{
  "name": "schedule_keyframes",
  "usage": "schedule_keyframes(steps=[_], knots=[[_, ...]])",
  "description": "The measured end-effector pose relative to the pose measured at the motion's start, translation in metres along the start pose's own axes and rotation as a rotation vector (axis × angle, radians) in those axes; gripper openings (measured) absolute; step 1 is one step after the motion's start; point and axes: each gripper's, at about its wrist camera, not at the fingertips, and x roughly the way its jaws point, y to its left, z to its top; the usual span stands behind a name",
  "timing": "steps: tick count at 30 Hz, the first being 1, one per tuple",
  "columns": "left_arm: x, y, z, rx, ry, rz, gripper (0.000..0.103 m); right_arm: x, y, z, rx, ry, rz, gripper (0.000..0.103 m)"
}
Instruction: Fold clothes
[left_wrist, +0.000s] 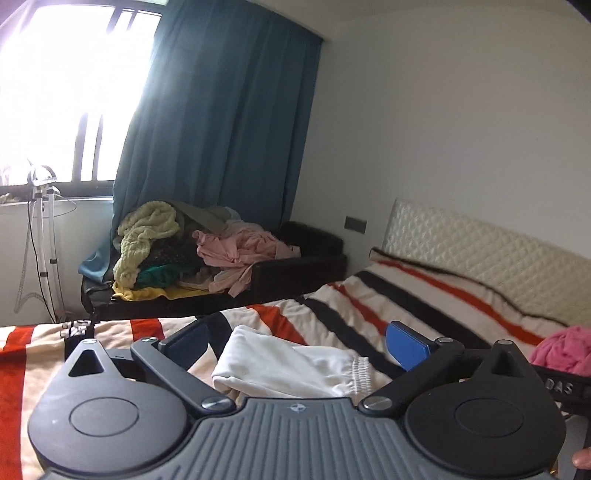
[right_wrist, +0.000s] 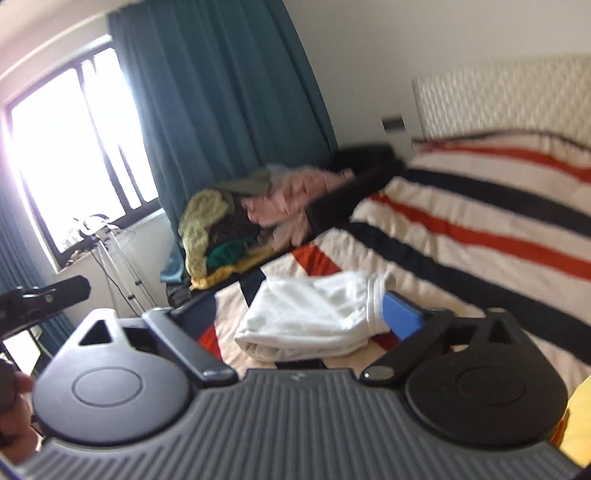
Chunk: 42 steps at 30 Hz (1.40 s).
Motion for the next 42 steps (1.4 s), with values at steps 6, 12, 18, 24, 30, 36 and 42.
schedule_keyframes(steps=[6,12,18,24,30,36,42], knots=[[-0.042,0.009,-0.037,0.009,-0.020,0.052,0.103,-0.046,0.022,-0.028,-0.083,-0.078,0.032,0.103],[-0.067,0.024,-0.077,-0.013,-0.041,0.088,0.103,-0.055,0.034,-0.075,-0.125,-0.130,0.047,0.103],[-0.063,0.026,-0.108,0.020,-0.027,0.108,0.103,-0.035,0.029,-0.112,-0.095,-0.112,0.017,0.103],[-0.046,0.028,-0.123,0.041,-0.015,0.111,0.103,-0.013,0.030,-0.128,-0.111,-0.105,-0.024,0.103],[-0.026,0.042,-0.133,0.029,-0.001,0.138,0.103,0.005,0.037,-0.139,-0.131,-0.111,-0.036,0.103],[-0.012,0.056,-0.142,0.027,0.028,0.156,0.103,0.018,0.044,-0.154,-0.125,-0.111,-0.031,0.103],[-0.008,0.064,-0.154,0.028,0.023,0.160,0.103,0.029,0.051,-0.167,-0.164,-0.091,-0.039,0.103]])
